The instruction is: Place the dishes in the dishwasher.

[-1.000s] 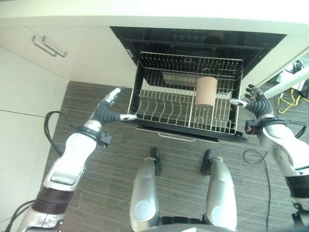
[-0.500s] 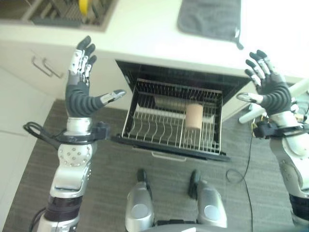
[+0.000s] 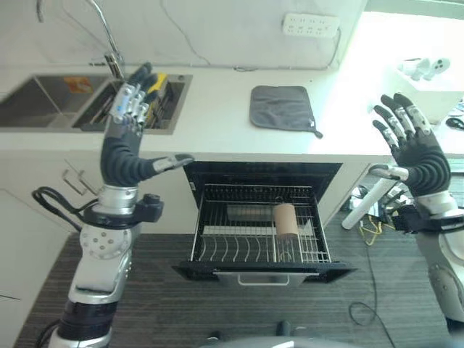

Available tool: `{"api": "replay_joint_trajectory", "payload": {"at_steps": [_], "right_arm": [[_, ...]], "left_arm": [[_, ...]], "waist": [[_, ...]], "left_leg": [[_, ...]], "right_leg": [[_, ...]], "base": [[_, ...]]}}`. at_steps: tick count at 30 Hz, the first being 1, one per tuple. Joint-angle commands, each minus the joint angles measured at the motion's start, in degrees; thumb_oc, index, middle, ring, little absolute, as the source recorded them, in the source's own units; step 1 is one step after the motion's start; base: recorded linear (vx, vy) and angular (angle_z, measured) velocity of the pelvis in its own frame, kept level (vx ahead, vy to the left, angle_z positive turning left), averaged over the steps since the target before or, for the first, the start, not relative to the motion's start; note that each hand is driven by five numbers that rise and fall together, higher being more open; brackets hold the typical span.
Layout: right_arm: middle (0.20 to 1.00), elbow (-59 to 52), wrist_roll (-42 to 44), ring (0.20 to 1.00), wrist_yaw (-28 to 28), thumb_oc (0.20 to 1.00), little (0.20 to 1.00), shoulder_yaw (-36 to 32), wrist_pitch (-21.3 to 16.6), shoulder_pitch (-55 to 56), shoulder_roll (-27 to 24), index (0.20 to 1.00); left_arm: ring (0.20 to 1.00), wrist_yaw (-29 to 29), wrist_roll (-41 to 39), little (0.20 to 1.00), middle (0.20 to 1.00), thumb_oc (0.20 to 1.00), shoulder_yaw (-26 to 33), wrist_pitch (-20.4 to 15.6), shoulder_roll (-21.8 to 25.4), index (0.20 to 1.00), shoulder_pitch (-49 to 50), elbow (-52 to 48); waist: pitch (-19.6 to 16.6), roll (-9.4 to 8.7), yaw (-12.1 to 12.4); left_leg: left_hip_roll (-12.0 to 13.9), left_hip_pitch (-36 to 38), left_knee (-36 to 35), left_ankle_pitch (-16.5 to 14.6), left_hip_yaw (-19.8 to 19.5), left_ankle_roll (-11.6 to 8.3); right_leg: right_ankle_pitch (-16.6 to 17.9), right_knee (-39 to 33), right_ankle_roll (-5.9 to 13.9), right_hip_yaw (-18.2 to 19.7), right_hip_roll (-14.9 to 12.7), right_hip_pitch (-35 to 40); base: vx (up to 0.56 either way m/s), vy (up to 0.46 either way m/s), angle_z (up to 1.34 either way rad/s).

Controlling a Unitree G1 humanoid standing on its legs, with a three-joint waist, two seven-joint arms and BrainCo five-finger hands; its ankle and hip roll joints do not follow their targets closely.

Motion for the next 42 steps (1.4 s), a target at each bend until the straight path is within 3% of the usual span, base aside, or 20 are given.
{"api": "replay_joint_trajectory", "payload": {"at_steps": [1, 3, 5, 8, 11, 14, 15, 17, 18, 20, 22, 24, 26, 29, 33, 35, 42], "right_arm": [[1.0, -3.11, 0.75, 1.0, -0.92, 1.0, 1.0, -4.1, -3.83, -2.71, 0.2, 1.0], [1.0, -2.86, -0.47, 1.0, -1.7, 1.0, 1.0, -4.09, -3.04, -3.6, -0.47, 1.0], [1.0, -2.45, 0.3, 1.0, -1.36, 1.0, 1.0, -3.76, -1.82, -5.36, -1.68, 1.0], [1.0, -2.78, 0.32, 1.0, -0.42, 1.0, 1.0, -3.55, -1.4, -5.62, -2.42, 1.0], [1.0, -3.34, 3.57, 1.0, 2.23, 1.0, 1.0, -4.59, -1.25, -5.79, -4.69, 1.0], [1.0, -3.17, 4.3, 1.0, 2.37, 1.0, 1.0, -5.34, -0.64, -6.9, -6.05, 1.0], [1.0, -3.02, 4.51, 1.0, 2.2, 1.0, 1.0, -5.41, -0.6, -7.37, -6.35, 1.0], [1.0, -3.12, 3.25, 1.0, 1.25, 1.0, 1.0, -5.66, -0.81, -8.04, -6.24, 1.0], [1.0, -3.25, 2.8, 1.0, 1.14, 1.0, 1.0, -5.72, -0.88, -7.98, -6.08, 1.0], [1.0, -4.22, 0.55, 1.0, -0.23, 1.0, 1.0, -6.8, -2.3, -6.46, -4.44, 1.0], [1.0, -5.83, -0.04, 1.0, -2.47, 1.0, 1.0, -7.72, -3.54, -4.73, -2.04, 1.0], [1.0, -6.32, 0.16, 1.0, -2.68, 1.0, 1.0, -7.18, -3.37, -5.26, -0.61, 1.0], [1.0, -5.99, -0.67, 1.0, -1.91, 1.0, 1.0, -5.58, -3.04, -6.18, 0.4, 1.0], [1.0, -5.32, -1.63, 1.0, -2.49, 1.0, 1.0, -4.66, -3.78, -5.69, -0.29, 1.0], [1.0, -5.17, 1.2, 1.0, -1.54, 1.0, 1.0, -6.01, -5.43, -4.58, -1.21, 1.0], [1.0, -4.89, 0.93, 1.0, -1.8, 1.0, 1.0, -5.72, -5.84, -4.68, -1.28, 1.0], [1.0, -3.52, 0.15, 1.0, -2.39, 1.0, 1.0, -3.06, -5.59, -6.85, -1.64, 1.0]], "left_arm": [[1.0, -1.92, -2.5, 1.0, 1.0, 1.0, 2.13, -1.71, 1.07, 1.0, -2.09, -0.88], [1.0, -2.0, -2.81, 1.0, 1.0, 1.0, 2.16, -1.35, 0.78, 1.0, -1.58, -1.6], [1.0, -1.77, -4.02, 1.0, 1.0, 1.0, 2.56, -1.5, 0.45, 1.0, -1.14, -2.26], [1.0, -0.92, -4.46, 1.0, 1.0, 1.0, 2.46, -0.81, -0.58, 1.0, -1.01, -3.22], [1.0, -1.31, -4.34, 1.0, 1.0, 1.0, 2.7, -0.36, -1.89, 1.0, 0.03, -3.76], [1.0, -2.21, -4.62, 1.0, 1.0, 1.0, 2.4, -1.64, -2.73, 1.0, 0.5, -3.55], [1.0, -2.56, -5.01, 1.0, 1.0, 1.0, 2.45, -2.13, -2.85, 1.0, 0.47, -3.34], [1.0, -4.68, -6.88, 1.0, 1.0, 1.0, 3.77, -3.11, -2.59, 1.0, 1.0, -3.44], [1.0, -5.01, -7.18, 1.0, 1.0, 1.0, 3.96, -3.11, -2.5, 1.0, 1.01, -3.51], [1.0, -7.51, -9.9, 1.0, 1.0, 1.0, 4.53, -1.64, -1.3, 1.0, -0.02, -3.68], [1.0, -10.22, -11.93, 1.0, 1.0, 1.0, 4.44, 0.81, 0.04, 1.0, -1.64, -4.28], [1.0, -10.13, -10.67, 1.0, 1.0, 1.0, 3.96, 2.01, 0.89, 1.0, -2.68, -5.04], [1.0, -9.33, -10.03, 1.0, 1.0, 1.0, 3.76, 2.74, 1.75, 1.0, -3.14, -5.15], [1.0, -8.26, -9.39, 1.0, 1.0, 1.0, 1.84, 2.83, 2.26, 1.0, -4.55, -3.74], [1.0, -7.33, -8.25, 1.0, 1.0, 1.0, 0.09, 2.77, 1.73, 1.0, -4.61, -3.39], [1.0, -6.98, -7.75, 1.0, 1.0, 1.0, -0.68, 2.34, 1.52, 1.0, -4.84, -3.25], [1.0, -4.18, -6.97, 1.0, 1.0, 1.0, -1.51, 1.99, 1.21, 1.0, -5.59, -2.32]], "waist": [[2.95, -1.54, -0.12], [3.7, -1.57, 0.1], [3.78, -1.94, 0.08], [3.24, -2.04, -0.44], [2.56, -1.76, -0.69], [2.15, -0.83, -1.03], [2.2, -0.6, -0.97], [2.96, -0.18, -1.09], [3.1, -0.29, -1.13], [3.86, -1.0, -1.27], [4.39, -2.24, -1.02], [4.69, -2.59, -0.61], [4.52, -2.19, 0.16], [3.93, -2.22, -0.43], [3.1, -2.41, -0.98], [2.73, -2.31, -0.87], [2.19, -1.37, -0.8]], "left_leg": [[-3.69, 0.27, 0.58, -1.9, -2.38, 0.03], [-3.05, -1.63, 5.03, -3.36, -3.39, -0.63], [0.25, -1.33, 6.26, -3.1, -3.52, -1.74], [4.54, -0.09, 4.81, 1.23, -4.79, -3.67], [10.44, 1.15, 2.14, 6.61, -8.66, -5.73], [15.38, 2.09, -0.27, 9.7, -7.95, -7.36], [15.49, 2.02, 0.04, 9.05, -8.45, -7.6], [13.7, 1.61, 2.59, 3.09, -8.02, -7.7], [13.45, 1.51, 3.18, 2.11, -7.55, -7.6], [10.34, 0.58, 6.6, -2.97, -6.24, -6.29], [5.31, 0.22, 5.99, -4.2, -6.88, -4.56], [3.22, 0.92, 4.0, -4.12, -5.07, -3.58], [1.84, 2.02, 0.79, -3.32, -2.76, -2.28], [-1.53, 3.61, -3.42, -3.24, -2.68, 0.44], [-3.93, 3.43, -3.88, -3.06, -3.56, 1.63], [-4.47, 3.38, -3.88, -3.0, -3.44, 1.58], [-4.53, 4.2, -2.73, -2.88, -1.39, 1.0]], "right_leg": [[-6.34, 4.24, 0.09, 0.65, 2.39, 1.37], [-6.68, 5.16, -0.27, 0.67, 1.52, 1.8], [-6.58, 4.78, -0.61, 0.91, 0.52, 2.53], [-5.74, 3.41, -0.66, 1.89, -0.32, 2.96], [-6.38, 4.31, -0.32, 4.28, -1.72, 2.08], [-7.34, 6.0, 0.71, 3.84, -4.54, 1.17], [-7.32, 6.5, 1.48, 3.96, -5.76, 0.82], [-6.85, 8.5, 4.39, 4.73, -9.63, -0.06], [-6.83, 8.87, 4.77, 4.81, -10.25, -0.17], [-4.05, 9.36, 6.61, 4.78, -14.25, -0.09], [6.67, 8.09, 8.05, 4.44, -19.54, -1.34], [12.15, 8.02, 8.94, 2.54, -22.13, -2.92], [10.99, 8.3, 8.7, -0.28, -20.45, -3.24], [2.6, 10.28, 6.8, -1.9, -8.39, -3.46], [-1.56, 9.39, 4.4, -2.64, -0.98, -2.57], [-2.27, 7.21, 3.49, -3.24, 0.57, -1.5], [-4.54, 3.18, 1.31, -2.22, 2.02, 1.36]], "base": [[-0.07, -0.107, 0.28], [-0.07, -0.009, 0.28], [-0.04, 0.139, 0.11], [0.02, 0.256, -0.18], [0.08, 0.438, -0.16], [0.06, 0.554, -0.41], [0.08, 0.824, -0.12], [0.06, 0.663, 0.02], [0.07, 0.583, 0.05], [0.12, 0.649, 0.35], [0.14, 0.682, 0.65], [0.07, 0.566, 0.31], [0.05, 0.523, -0.24], [0.04, 0.386, -0.51], [-0.03, 0.155, 0.07], [-0.05, -0.014, 0.06], [-0.05, -0.15, 0.02]]}}
